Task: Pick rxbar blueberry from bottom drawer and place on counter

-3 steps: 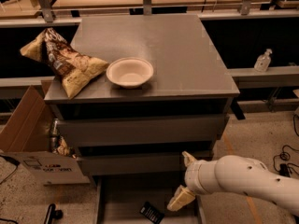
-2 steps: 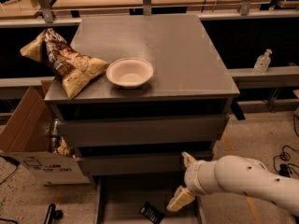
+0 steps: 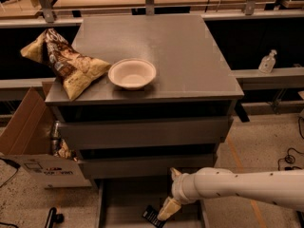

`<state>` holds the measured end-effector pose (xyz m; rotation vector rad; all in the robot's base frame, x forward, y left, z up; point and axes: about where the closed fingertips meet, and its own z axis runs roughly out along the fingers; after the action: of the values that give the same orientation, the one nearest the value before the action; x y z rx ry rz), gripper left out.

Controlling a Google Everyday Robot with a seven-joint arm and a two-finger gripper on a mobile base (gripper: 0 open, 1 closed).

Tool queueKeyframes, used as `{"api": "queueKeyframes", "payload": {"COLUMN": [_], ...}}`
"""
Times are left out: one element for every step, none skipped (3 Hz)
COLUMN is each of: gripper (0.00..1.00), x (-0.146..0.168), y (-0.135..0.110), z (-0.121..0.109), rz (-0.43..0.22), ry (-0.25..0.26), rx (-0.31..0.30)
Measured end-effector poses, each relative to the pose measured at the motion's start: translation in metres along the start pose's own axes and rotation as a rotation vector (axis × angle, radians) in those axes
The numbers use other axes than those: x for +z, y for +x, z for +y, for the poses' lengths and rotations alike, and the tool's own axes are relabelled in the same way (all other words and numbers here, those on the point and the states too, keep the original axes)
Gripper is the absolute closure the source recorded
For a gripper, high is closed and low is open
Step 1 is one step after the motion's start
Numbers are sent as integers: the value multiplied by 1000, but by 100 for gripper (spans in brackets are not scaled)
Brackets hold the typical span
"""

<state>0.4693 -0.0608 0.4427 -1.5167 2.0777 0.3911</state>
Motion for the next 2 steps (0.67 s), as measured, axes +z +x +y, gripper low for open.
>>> {"api": "queueKeyframes", "payload": {"gripper": [0, 0], "x": [64, 113], "y": [23, 47], "z": [-4, -1], "rz": [-28, -94], "ry": [-17, -41], "rx": [8, 25]}}
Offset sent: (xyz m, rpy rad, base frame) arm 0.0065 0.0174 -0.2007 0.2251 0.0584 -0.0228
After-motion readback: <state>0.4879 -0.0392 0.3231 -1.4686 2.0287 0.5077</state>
